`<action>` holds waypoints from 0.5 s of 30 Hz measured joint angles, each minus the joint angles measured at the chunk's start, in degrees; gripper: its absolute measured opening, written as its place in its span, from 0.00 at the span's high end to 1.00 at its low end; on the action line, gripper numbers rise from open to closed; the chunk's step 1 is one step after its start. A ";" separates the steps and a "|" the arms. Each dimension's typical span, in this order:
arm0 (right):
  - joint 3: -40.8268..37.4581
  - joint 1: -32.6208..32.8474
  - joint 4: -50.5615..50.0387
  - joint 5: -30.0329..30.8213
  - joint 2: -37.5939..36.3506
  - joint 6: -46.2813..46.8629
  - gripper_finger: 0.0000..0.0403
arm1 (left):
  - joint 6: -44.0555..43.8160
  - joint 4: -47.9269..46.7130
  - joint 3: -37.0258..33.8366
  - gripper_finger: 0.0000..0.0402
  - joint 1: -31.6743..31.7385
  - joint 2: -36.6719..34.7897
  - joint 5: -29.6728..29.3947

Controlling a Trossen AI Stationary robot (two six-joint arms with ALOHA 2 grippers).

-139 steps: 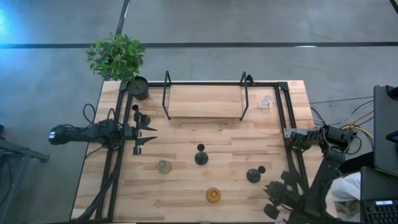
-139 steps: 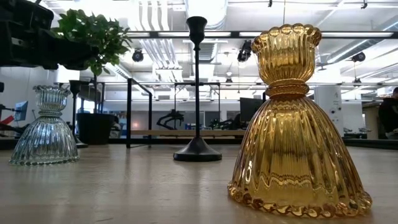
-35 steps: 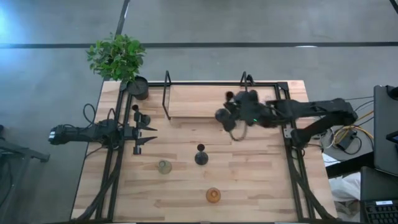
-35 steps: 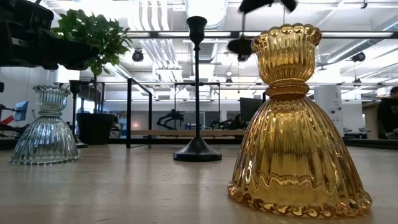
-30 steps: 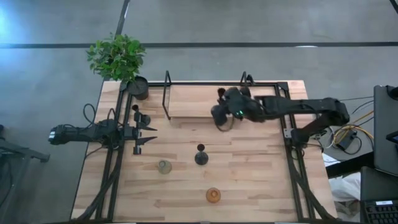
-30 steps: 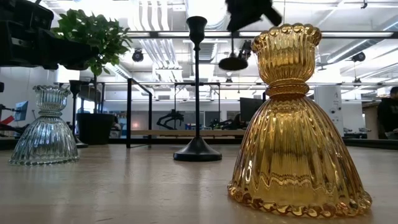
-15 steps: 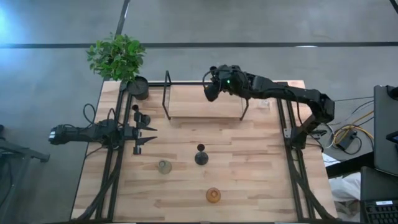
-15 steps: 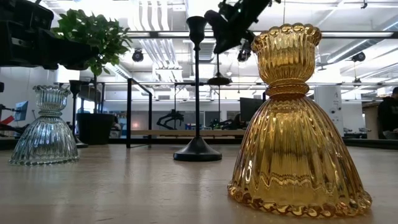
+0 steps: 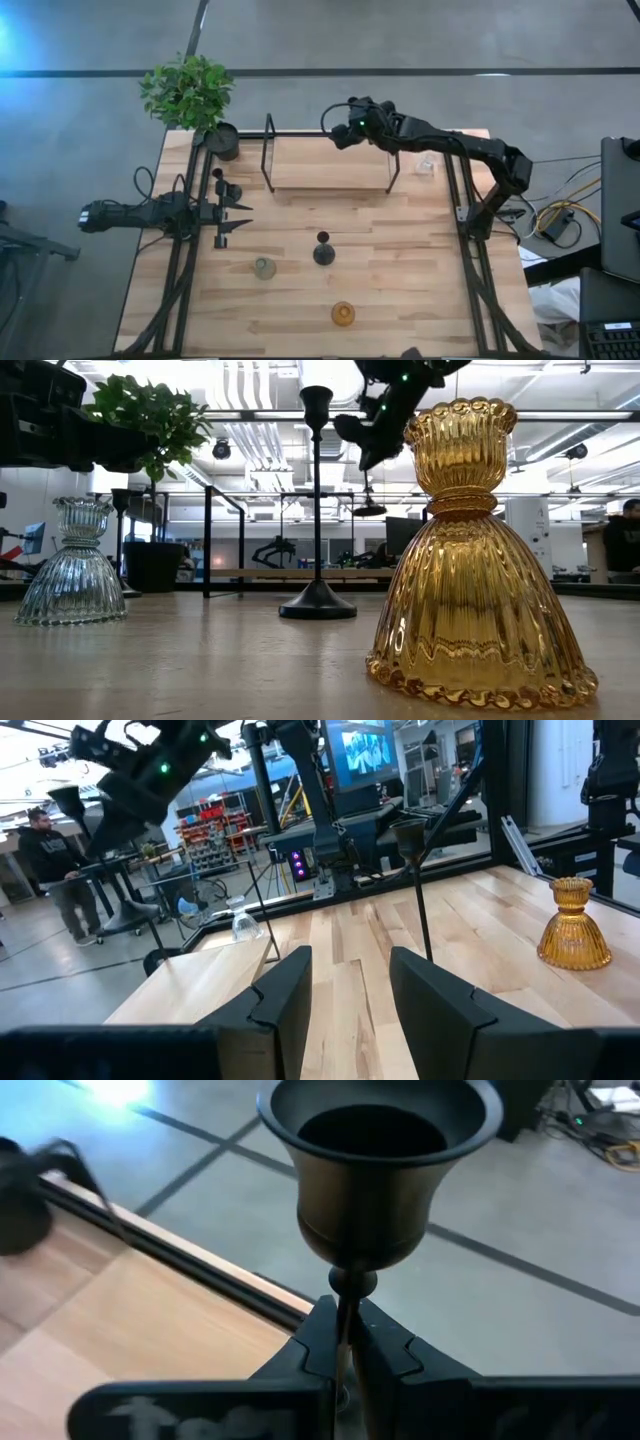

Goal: Pick & Place candle stick holders
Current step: Put the right black candle holder on the shelf

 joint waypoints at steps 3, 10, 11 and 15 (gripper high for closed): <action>-0.99 -0.85 0.03 -0.03 0.19 -0.07 0.97 | 0.00 0.00 0.00 0.64 0.00 0.00 0.00; -2.68 -2.70 0.37 -0.87 0.49 -0.02 0.97 | 0.00 0.00 0.00 0.64 0.00 0.00 0.00; -2.92 -2.79 0.61 -0.47 0.47 0.10 0.97 | 0.00 0.00 0.00 0.64 0.00 0.00 0.00; -4.63 -2.79 4.22 0.18 0.49 0.63 0.97 | 0.00 0.00 0.00 0.64 0.00 0.00 0.02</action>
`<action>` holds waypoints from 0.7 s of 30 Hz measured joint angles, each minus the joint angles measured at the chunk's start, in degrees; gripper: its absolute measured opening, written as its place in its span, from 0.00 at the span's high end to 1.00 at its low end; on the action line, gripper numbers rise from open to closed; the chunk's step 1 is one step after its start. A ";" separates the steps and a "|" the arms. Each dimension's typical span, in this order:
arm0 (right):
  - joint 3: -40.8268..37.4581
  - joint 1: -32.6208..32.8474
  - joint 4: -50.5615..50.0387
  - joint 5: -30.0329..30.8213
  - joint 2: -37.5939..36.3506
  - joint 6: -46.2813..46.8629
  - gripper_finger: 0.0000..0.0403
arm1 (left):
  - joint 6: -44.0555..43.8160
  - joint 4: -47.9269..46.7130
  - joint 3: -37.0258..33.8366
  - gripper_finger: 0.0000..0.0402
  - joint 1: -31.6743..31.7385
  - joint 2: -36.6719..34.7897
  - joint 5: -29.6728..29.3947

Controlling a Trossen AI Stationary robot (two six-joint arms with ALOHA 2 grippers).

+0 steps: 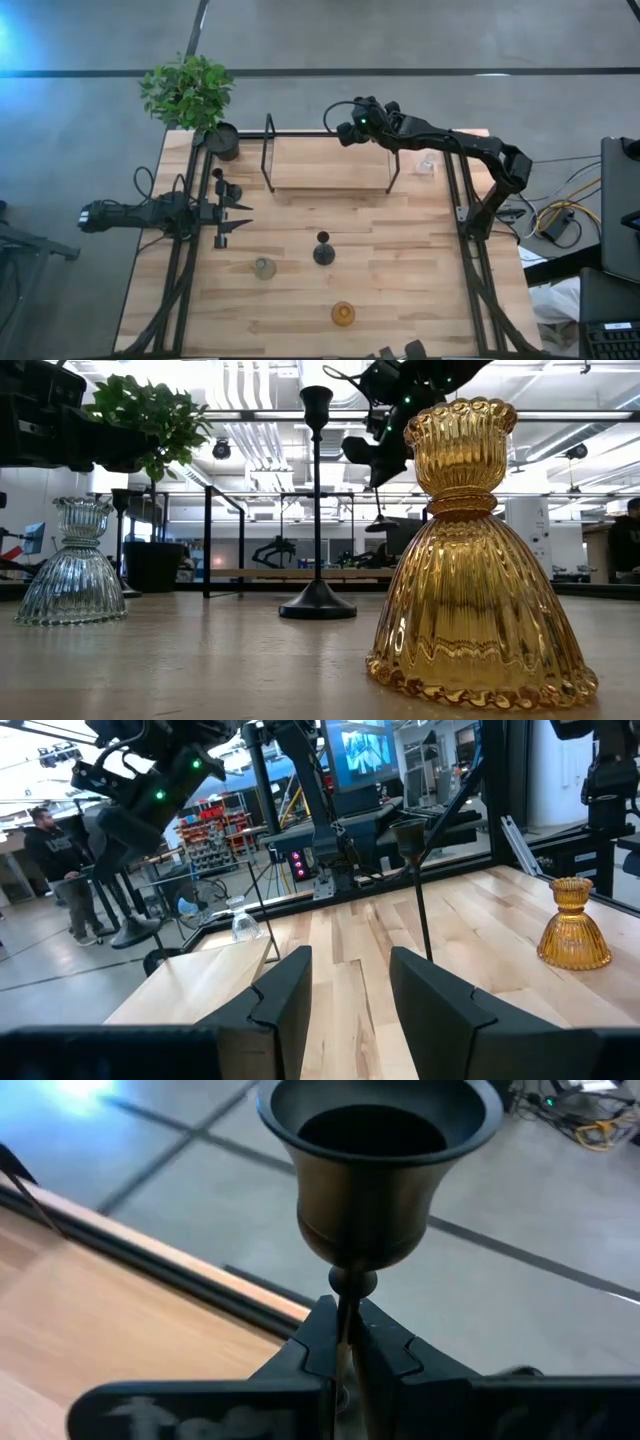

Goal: Pick & Place candle stick holders
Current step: Put the right black candle holder on the shelf

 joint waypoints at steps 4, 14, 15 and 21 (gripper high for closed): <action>-2.04 0.73 5.40 -0.75 -0.01 0.85 0.97 | 0.00 -0.02 0.00 0.64 -0.04 0.00 0.00; -5.10 7.19 14.39 7.13 1.37 5.16 0.97 | -0.02 -0.02 0.00 0.64 -0.04 0.00 0.00; -4.97 7.80 14.34 7.13 1.78 5.30 0.97 | 0.00 -0.02 0.00 0.64 -0.04 0.00 0.00; -4.79 11.17 17.40 6.43 1.67 2.73 0.97 | 0.00 -0.04 0.00 0.64 -0.02 0.00 0.00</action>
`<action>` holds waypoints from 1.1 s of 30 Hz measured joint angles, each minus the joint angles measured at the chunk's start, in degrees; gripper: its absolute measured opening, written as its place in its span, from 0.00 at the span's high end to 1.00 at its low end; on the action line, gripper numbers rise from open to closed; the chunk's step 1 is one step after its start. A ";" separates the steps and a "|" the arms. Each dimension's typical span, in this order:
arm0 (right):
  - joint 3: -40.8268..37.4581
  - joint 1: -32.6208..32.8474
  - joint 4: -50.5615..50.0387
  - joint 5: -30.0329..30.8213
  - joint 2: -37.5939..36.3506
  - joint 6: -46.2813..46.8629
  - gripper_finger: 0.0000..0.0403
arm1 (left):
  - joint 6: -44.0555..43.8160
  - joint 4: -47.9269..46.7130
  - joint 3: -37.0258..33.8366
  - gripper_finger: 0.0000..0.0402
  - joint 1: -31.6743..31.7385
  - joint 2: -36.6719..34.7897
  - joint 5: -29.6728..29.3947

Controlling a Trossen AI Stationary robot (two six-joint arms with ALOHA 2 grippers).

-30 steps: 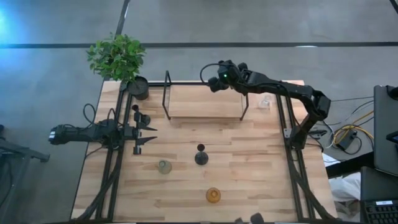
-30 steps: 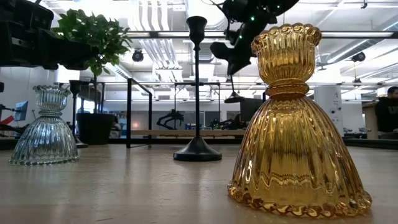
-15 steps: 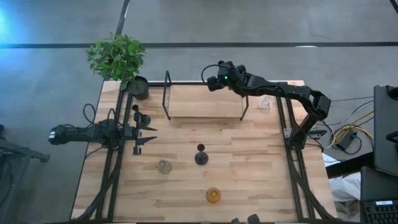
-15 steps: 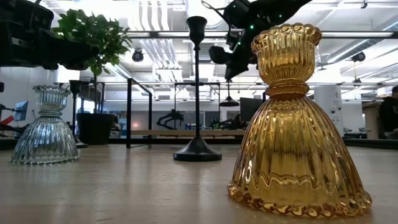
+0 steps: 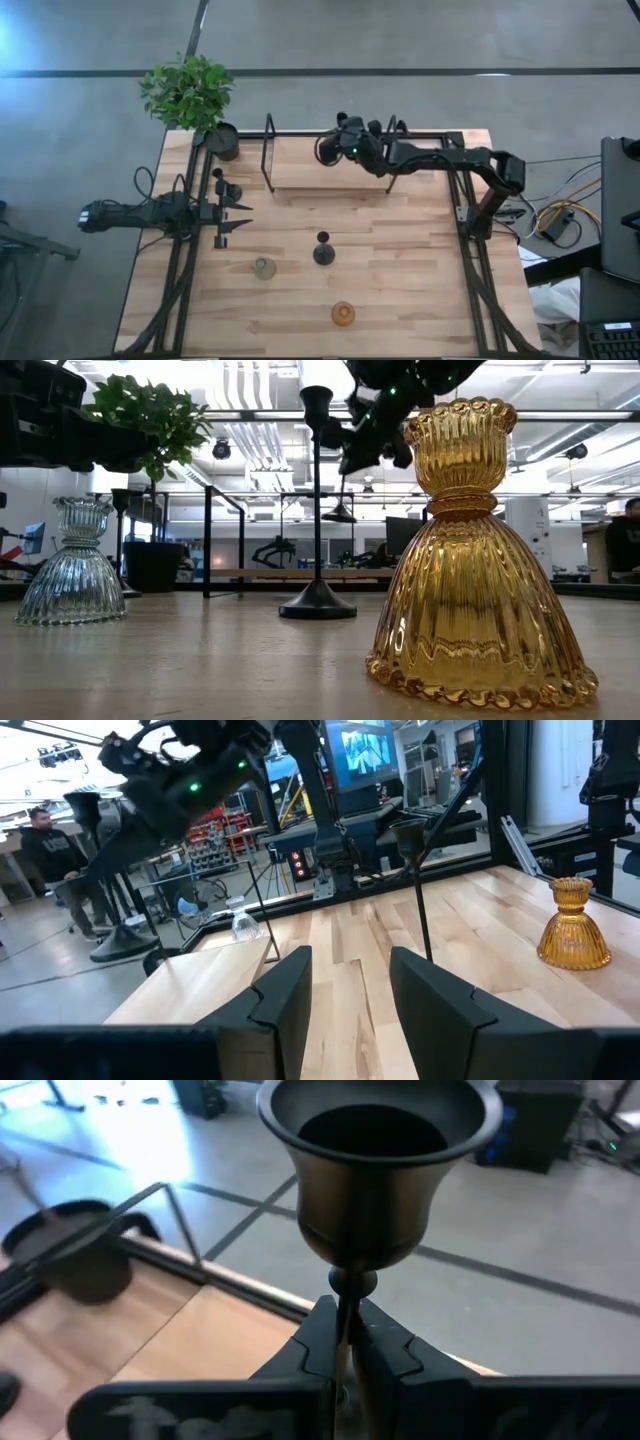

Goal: Pick & Place candle stick holders
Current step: Put the right black candle holder on the shelf

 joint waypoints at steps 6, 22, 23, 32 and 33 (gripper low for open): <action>0.60 4.19 1.45 4.57 -1.75 0.46 0.97 | 0.00 0.01 0.00 0.64 0.00 0.00 0.00; 15.66 13.03 1.14 35.01 7.93 3.95 0.97 | -0.01 0.02 0.00 0.64 0.04 0.11 -0.02; 17.78 13.14 0.73 35.14 9.44 3.72 0.97 | 0.00 0.02 0.00 0.64 0.04 0.13 0.00; 38.43 11.64 -39.02 33.05 22.35 35.75 0.97 | 0.00 0.02 0.00 0.64 0.02 0.44 0.00; 41.09 11.52 -47.25 32.66 23.83 42.10 0.97 | 0.00 0.02 0.00 0.64 0.02 0.44 0.00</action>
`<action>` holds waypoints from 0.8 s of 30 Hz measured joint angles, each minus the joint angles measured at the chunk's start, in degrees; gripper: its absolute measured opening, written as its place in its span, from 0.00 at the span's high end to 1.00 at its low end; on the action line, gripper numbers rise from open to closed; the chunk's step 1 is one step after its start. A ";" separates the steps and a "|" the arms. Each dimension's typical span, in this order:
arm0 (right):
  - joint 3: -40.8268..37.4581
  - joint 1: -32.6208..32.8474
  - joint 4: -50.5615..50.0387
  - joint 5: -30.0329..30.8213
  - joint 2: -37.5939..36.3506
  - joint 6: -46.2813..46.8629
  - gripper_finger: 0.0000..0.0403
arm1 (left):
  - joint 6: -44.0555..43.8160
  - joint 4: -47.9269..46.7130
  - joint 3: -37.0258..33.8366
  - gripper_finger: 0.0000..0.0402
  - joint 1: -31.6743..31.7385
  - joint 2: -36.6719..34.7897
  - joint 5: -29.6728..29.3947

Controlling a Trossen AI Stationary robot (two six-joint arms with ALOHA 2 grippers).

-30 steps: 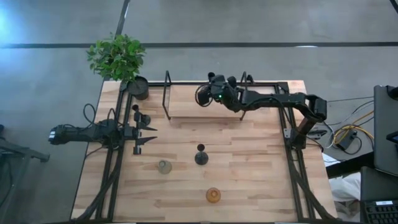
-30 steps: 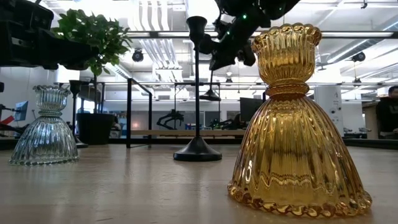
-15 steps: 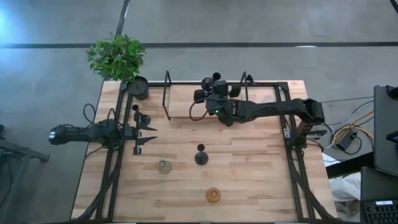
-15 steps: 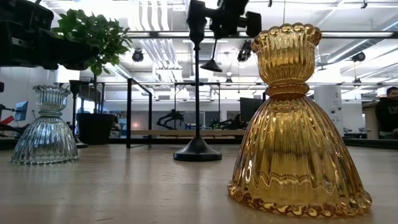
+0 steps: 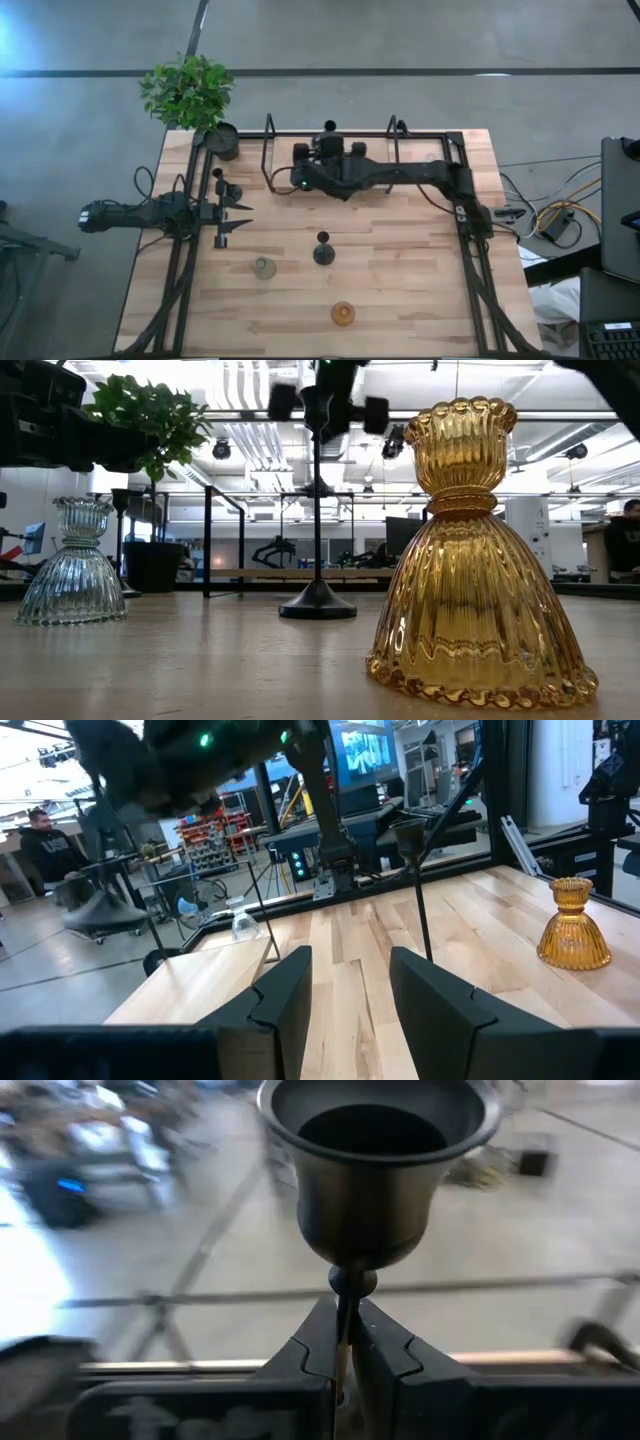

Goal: Pick & Place candle stick holders
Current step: Put the right black candle holder on the shelf

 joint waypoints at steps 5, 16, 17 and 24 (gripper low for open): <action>10.06 0.70 -31.07 -0.88 6.98 27.04 0.97 | 0.00 0.00 0.00 0.64 0.00 0.00 0.00; 15.65 1.10 -34.19 -0.68 14.85 27.93 0.97 | 0.00 0.00 0.00 0.64 -0.04 0.35 0.00; 15.06 0.94 -34.27 -0.68 14.85 29.24 0.97 | 0.00 0.00 0.00 0.64 -0.04 0.35 -0.02; 10.27 -0.64 -34.36 -0.54 14.80 35.13 0.97 | 0.00 0.01 0.00 0.64 -0.02 0.35 -0.01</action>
